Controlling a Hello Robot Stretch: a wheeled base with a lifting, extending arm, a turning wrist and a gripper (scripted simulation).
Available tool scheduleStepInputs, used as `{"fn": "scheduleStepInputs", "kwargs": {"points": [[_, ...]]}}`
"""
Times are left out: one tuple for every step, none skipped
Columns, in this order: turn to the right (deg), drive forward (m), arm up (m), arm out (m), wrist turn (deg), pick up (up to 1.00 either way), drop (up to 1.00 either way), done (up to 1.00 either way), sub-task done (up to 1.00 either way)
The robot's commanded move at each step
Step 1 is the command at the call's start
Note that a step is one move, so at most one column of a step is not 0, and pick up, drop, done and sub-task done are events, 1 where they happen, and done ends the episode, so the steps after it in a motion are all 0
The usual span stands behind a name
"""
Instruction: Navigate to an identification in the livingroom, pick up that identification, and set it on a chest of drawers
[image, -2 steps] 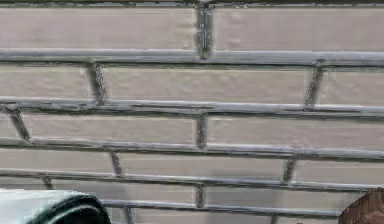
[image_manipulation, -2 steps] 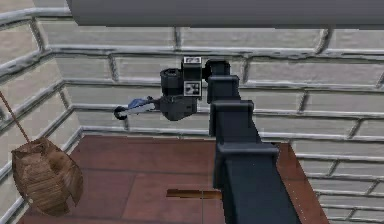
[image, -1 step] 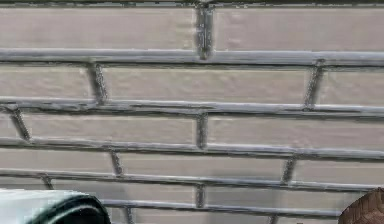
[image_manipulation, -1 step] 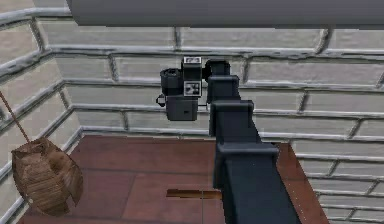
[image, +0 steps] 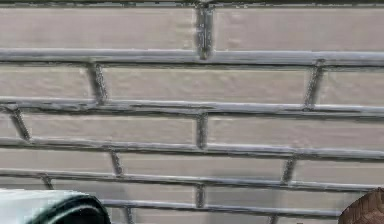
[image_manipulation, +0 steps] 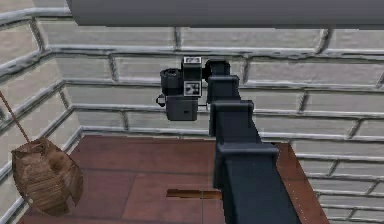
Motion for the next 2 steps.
{"fn": "scheduleStepInputs", "kwargs": {"points": [[0.0,0.00,0.00,0.00,0.0,0.00,1.00,0.00,0.00],[0.0,0.00,0.00,-0.10,0.0,0.00,0.00,0.00,0.00]]}}
